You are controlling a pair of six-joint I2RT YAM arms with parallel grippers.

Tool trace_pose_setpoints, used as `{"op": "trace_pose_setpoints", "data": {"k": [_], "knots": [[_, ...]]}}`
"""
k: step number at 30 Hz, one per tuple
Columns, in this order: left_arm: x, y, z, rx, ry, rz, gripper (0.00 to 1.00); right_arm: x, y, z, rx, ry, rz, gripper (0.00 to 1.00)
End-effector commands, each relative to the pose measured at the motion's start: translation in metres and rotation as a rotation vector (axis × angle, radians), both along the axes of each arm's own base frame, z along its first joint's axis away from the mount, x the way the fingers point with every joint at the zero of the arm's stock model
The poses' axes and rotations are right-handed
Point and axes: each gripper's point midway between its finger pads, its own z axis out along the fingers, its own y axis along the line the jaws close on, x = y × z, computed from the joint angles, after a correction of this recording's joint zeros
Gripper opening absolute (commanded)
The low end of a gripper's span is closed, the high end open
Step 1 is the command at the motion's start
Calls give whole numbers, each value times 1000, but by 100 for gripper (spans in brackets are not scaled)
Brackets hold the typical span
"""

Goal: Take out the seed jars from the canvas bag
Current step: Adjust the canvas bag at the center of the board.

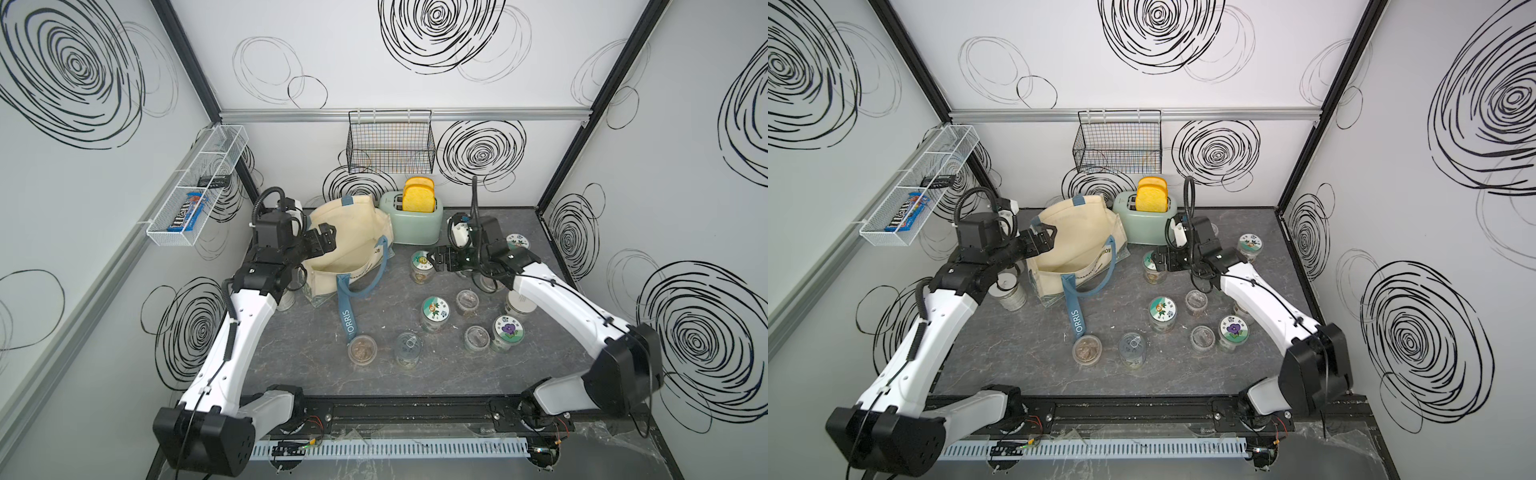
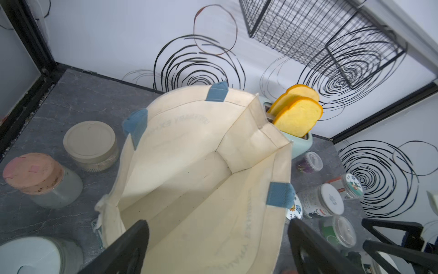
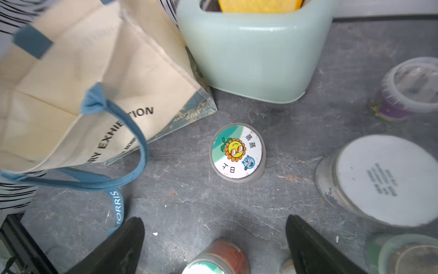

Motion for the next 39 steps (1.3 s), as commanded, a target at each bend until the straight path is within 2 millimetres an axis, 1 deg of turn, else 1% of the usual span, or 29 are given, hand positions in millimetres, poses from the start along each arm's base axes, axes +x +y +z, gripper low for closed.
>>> {"op": "trace_pose_setpoints", "data": {"k": [1, 4, 6, 11, 14, 18, 20, 22, 25, 28, 29, 31, 35, 37, 39], "knots": [[-13, 4, 22, 8, -77, 35, 96, -13, -12, 37, 62, -161, -9, 97], [-31, 8, 37, 5, -126, 47, 96, -33, -31, 65, 87, -284, -35, 97], [-41, 9, 44, -10, -154, 54, 96, -43, -41, 76, 91, -327, -50, 97], [-71, 7, 67, -66, -240, 56, 96, -69, -57, 92, 106, -380, -60, 97], [-90, 11, 82, -96, -299, 78, 96, -84, -67, 101, 123, -419, -75, 97], [-101, 19, 86, -100, -284, 128, 96, -105, -85, 116, 149, -500, -118, 97], [-103, 23, 83, -106, -276, 151, 96, -113, -96, 120, 155, -536, -153, 97], [-104, 34, 70, -103, -241, 214, 96, -119, -105, 122, 158, -561, -186, 97], [-103, 63, 39, -67, -159, 357, 96, -122, -113, 120, 149, -564, -220, 97], [-98, 82, 7, -43, -56, 450, 96, -117, -111, 106, 130, -511, -222, 97], [-95, 85, -1, -43, -27, 458, 96, -115, -109, 101, 125, -495, -220, 97], [-92, 99, -18, -45, 26, 499, 96, -110, -107, 93, 120, -466, -220, 98], [-88, 129, -51, -90, 105, 555, 96, -100, -113, 77, 81, -411, -278, 97], [-80, 133, -75, -132, 170, 547, 96, -90, -119, 64, 36, -360, -316, 97], [-69, 128, -95, -164, 209, 511, 96, -82, -121, 53, 16, -319, -324, 97]]}}
